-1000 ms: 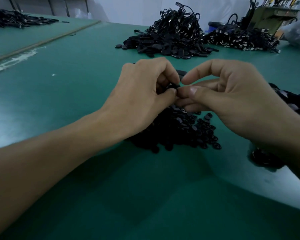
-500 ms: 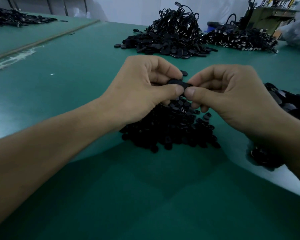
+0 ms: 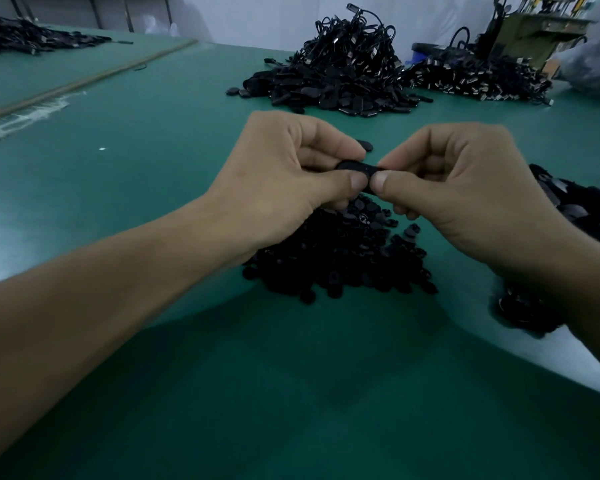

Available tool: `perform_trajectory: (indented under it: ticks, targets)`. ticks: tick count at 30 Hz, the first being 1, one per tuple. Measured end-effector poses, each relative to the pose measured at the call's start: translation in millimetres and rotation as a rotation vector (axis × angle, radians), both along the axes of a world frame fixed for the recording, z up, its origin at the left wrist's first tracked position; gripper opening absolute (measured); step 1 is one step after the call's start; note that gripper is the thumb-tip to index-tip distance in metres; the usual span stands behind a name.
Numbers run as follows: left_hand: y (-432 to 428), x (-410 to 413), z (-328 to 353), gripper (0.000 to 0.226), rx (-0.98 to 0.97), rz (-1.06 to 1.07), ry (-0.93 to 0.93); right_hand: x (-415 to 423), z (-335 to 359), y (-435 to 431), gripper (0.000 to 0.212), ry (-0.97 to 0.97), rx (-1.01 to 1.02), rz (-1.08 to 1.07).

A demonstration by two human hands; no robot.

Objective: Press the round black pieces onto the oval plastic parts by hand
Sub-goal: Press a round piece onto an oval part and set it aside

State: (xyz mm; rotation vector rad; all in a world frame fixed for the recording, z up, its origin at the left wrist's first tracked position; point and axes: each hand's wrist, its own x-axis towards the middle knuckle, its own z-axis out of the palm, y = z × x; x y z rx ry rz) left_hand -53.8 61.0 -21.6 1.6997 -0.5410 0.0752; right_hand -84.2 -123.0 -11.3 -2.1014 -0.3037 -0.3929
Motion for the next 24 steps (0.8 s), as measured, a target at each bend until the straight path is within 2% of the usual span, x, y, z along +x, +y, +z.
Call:
perform_trajectory:
  ticks: [10,17,19,22,24]
  targets:
    - [-1,0,0,0.018,0.057,0.028,-0.053,1,2,0,0.011,0.005,-0.050,-0.012]
    - [0,7,-2,0.019,0.137,0.087,-0.125,3,3,-5,0.006,0.031,-0.076,0.059]
    - [3,16,-3,0.019,0.138,0.126,-0.140,5,6,-11,0.011,0.050,-0.089,0.068]
    - [10,37,-4,0.018,0.128,0.214,-0.130,8,15,-33,0.009,0.059,-0.227,0.008]
    - [16,55,-3,0.016,0.132,0.266,-0.103,7,23,-51,0.006,0.137,-0.366,0.023]
